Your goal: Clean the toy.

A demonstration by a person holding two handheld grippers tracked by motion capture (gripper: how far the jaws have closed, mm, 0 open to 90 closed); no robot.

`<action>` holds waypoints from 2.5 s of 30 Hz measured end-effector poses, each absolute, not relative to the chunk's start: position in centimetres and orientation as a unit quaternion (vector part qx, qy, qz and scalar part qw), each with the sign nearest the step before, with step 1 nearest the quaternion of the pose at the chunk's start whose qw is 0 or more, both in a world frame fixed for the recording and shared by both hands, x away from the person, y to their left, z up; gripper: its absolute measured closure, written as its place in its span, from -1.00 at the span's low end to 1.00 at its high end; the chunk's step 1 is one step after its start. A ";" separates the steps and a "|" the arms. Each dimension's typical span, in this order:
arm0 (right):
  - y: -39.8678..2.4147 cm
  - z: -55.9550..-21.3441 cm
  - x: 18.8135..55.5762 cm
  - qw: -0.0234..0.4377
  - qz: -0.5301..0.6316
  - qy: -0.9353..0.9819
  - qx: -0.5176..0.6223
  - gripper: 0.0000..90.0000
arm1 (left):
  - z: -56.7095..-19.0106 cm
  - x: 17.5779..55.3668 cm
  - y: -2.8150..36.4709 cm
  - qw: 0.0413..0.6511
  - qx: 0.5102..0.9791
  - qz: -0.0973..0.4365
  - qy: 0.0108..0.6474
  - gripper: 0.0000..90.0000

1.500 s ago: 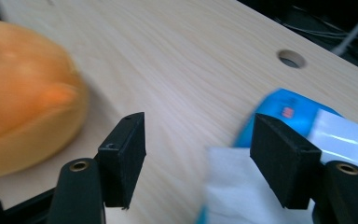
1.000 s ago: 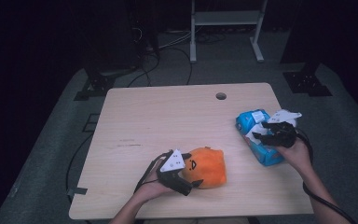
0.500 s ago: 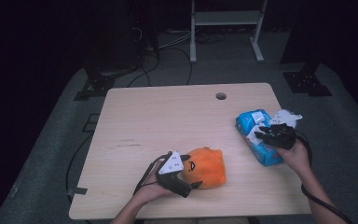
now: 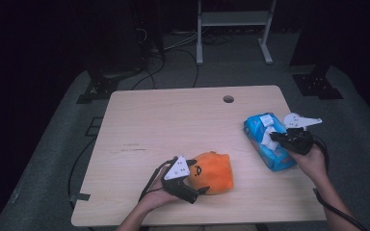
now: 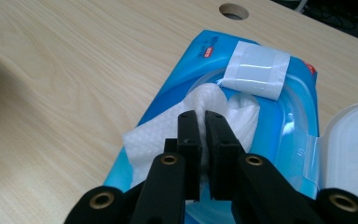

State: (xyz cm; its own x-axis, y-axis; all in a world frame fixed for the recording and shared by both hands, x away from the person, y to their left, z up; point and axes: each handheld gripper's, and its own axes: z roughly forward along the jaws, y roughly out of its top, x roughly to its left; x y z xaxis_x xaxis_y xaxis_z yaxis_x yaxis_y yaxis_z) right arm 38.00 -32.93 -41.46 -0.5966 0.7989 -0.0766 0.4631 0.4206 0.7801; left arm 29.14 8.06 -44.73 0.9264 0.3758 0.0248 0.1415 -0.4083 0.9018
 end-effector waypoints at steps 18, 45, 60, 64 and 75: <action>-31.1 -38.2 32.7 0.199 0.426 0.822 0.322 0.90 | -45.0 29.2 8.1 0.516 0.833 0.122 0.157 -0.91; -20.8 -33.3 25.8 0.072 0.527 0.835 0.140 0.90 | -45.0 29.3 7.9 0.508 0.837 0.133 0.153 -0.92; -17.8 -40.0 28.4 0.117 0.455 0.873 0.129 0.50 | -45.1 29.3 7.7 0.509 0.837 0.129 0.153 -0.92; -17.2 -40.6 28.0 0.137 0.444 0.879 0.107 0.32 | -45.1 29.3 7.6 0.505 0.840 0.127 0.152 -0.92; -16.4 -42.8 28.5 0.181 0.417 0.884 0.109 0.40 | -44.8 29.8 7.5 0.496 0.848 0.124 0.138 -0.92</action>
